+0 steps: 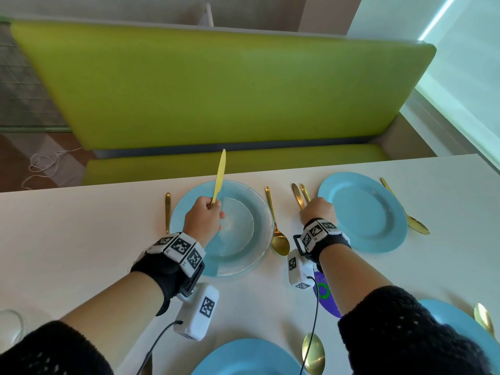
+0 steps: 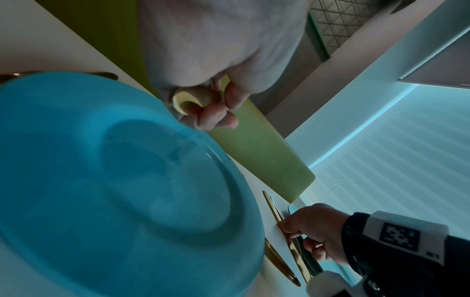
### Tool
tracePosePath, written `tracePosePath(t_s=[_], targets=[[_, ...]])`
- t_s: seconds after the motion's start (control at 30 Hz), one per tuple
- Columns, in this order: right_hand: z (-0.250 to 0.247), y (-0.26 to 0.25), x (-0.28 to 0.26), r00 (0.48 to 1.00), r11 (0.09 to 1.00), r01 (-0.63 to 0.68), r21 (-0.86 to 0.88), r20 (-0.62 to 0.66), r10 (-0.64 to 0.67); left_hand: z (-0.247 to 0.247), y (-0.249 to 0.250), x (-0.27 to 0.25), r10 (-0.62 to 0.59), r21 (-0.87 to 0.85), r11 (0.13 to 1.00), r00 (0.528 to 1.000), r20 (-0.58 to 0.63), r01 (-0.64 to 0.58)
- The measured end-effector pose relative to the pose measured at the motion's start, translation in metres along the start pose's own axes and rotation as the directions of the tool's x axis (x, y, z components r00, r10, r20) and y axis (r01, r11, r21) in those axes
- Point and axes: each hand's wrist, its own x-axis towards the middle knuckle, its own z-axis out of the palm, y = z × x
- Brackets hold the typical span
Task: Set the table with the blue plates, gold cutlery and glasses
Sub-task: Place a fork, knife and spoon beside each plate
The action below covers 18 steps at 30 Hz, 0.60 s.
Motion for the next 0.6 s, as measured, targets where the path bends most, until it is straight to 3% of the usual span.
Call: tracePosePath(t_s=[0.23,0.37,0.47,0.6], targets=[[-0.001,-0.003,-0.008,0.999,0.999,0.035,-0.008,-0.026,-0.035,-0.010,0.001,-0.010,-0.006,0.016,1.000,1.000,-0.009,0.006],[-0.007,-0.020,-0.031,0.974,0.975,0.223,0.015,-0.048,-0.222,-0.021,0.001,-0.019,0.002,0.068,0.998,1.000,-0.017,-0.001],[-0.010,-0.038,-0.068,0.878,0.873,0.479,0.090,-0.053,-0.476,-0.032,0.002,-0.029,0.019,0.122,0.992,1.000,0.012,-0.020],[-0.004,-0.055,-0.133,0.630,0.630,0.776,0.032,0.022,-0.776,-0.053,0.004,-0.048,0.001,0.172,0.985,0.995,0.098,-0.018]])
